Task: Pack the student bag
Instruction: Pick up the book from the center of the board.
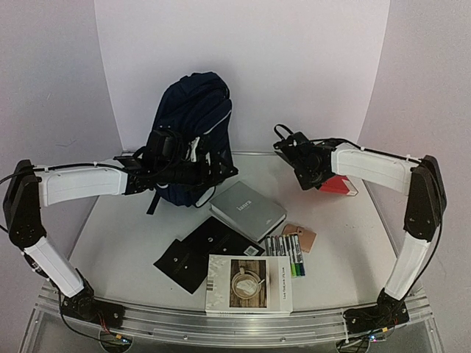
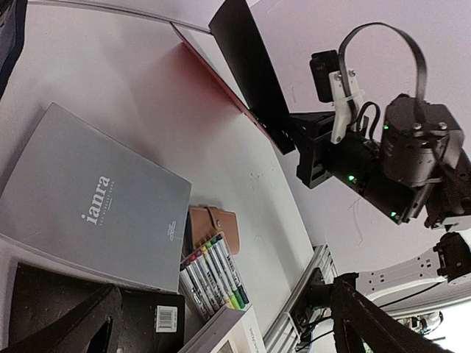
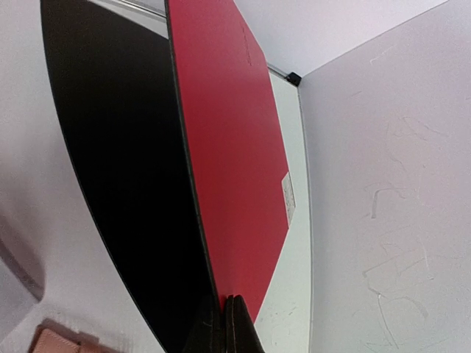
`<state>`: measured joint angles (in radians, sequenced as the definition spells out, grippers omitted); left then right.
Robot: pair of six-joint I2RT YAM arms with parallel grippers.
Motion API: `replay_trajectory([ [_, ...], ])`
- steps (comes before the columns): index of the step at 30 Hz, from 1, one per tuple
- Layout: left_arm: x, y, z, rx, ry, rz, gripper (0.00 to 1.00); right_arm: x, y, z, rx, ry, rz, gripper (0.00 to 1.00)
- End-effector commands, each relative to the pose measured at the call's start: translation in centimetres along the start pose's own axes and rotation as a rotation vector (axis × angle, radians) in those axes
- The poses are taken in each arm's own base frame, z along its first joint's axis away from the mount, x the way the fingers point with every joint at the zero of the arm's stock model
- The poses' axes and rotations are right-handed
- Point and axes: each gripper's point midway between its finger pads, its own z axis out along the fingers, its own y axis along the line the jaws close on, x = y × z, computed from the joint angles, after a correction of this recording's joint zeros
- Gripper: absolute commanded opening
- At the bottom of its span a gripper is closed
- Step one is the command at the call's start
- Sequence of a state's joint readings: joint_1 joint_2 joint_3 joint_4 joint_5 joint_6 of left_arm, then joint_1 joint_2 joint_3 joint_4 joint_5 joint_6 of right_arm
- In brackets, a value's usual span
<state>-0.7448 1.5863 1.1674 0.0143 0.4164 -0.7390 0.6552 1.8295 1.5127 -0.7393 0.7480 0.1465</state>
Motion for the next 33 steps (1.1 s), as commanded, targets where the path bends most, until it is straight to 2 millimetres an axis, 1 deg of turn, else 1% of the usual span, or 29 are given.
replay_trajectory([
  [1, -2.1, -2.8, 0.6, 0.105, -0.030, 0.005, 0.98, -3.1, 1.5, -4.7, -0.287, -0.041, 0.117, 0.00],
  [6, -2.0, -3.0, 2.5, 0.154, -0.021, -0.041, 0.98, -4.0, 3.9, -7.8, -0.442, -0.057, 0.140, 0.00],
  [9, -1.7, -2.6, 3.8, 0.164, -0.013, -0.070, 0.99, -4.3, 5.4, -9.4, -0.520, -0.070, 0.154, 0.00],
  [14, -1.6, -1.4, 5.8, 0.170, -0.038, -0.121, 1.00, -4.1, 8.3, -12.1, -0.633, -0.085, 0.161, 0.00],
  [18, -1.5, -0.1, 7.4, 0.166, -0.047, -0.162, 1.00, -3.9, 9.7, -13.7, -0.687, -0.099, 0.168, 0.00],
  [21, -1.8, 0.3, 8.1, 0.171, -0.069, -0.167, 1.00, -3.5, 10.5, -14.2, -0.715, -0.094, 0.167, 0.00],
  [26, -2.8, -0.3, 8.4, 0.223, -0.117, -0.152, 1.00, -2.4, 11.6, -14.4, -0.744, -0.075, 0.164, 0.00],
  [29, -3.2, -0.9, 8.3, 0.261, -0.141, -0.137, 0.98, -1.9, 12.0, -14.1, -0.746, -0.063, 0.159, 0.00],
  [33, -3.1, -1.3, 7.6, 0.301, -0.171, -0.120, 0.96, -1.5, 12.2, -13.7, -0.737, -0.057, 0.154, 0.00],
])
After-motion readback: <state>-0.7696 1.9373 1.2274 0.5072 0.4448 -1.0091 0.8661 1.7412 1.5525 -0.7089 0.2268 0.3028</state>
